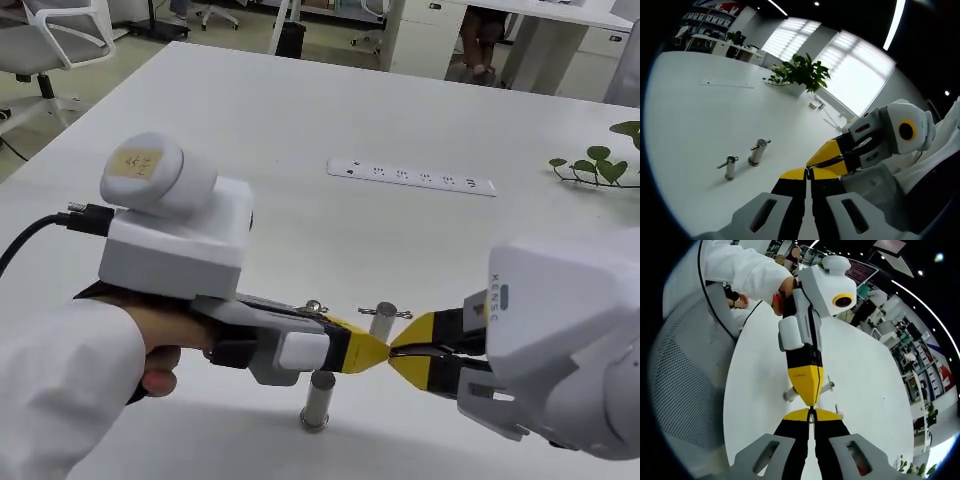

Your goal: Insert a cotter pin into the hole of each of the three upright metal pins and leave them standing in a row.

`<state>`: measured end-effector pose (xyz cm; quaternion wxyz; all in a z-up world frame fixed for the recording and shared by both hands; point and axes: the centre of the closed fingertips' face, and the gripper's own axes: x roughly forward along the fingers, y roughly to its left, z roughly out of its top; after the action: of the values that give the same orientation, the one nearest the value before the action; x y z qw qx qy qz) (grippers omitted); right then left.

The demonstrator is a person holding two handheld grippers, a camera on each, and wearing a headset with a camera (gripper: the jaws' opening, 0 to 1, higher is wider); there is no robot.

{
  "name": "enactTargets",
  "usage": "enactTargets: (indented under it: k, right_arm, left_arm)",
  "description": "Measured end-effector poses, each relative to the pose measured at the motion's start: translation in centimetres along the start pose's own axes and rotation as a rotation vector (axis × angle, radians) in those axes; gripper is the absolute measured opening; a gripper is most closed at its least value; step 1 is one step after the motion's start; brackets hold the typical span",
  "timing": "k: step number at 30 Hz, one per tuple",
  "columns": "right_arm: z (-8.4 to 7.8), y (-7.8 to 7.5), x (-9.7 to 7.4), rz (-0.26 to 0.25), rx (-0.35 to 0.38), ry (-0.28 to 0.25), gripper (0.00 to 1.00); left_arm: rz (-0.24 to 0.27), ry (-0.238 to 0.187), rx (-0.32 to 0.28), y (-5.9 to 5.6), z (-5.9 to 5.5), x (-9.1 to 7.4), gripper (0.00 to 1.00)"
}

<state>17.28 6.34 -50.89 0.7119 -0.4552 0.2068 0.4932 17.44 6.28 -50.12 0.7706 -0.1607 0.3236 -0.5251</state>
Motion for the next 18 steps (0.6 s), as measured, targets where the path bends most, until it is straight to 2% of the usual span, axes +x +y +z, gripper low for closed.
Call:
enactTargets:
  k: [8, 13, 15, 18]
  right_arm:
    - [0.12, 0.09, 0.04, 0.002, -0.011, -0.005, 0.00]
    - [0.05, 0.22, -0.02, 0.010, -0.045, -0.004, 0.00]
    - [0.00, 0.29, 0.01, 0.019, -0.086, -0.002, 0.00]
    - [-0.21, 0.38, 0.14, 0.015, -0.090, 0.004, 0.00]
  left_arm:
    - [0.003, 0.003, -0.002, 0.00, -0.06, -0.11, 0.00]
    - [0.002, 0.006, 0.003, -0.05, -0.09, -0.04, 0.00]
    - [0.002, 0.009, 0.008, -0.09, -0.15, -0.01, 0.00]
    - [-0.015, 0.001, 0.008, -0.48, 0.05, 0.05, 0.00]
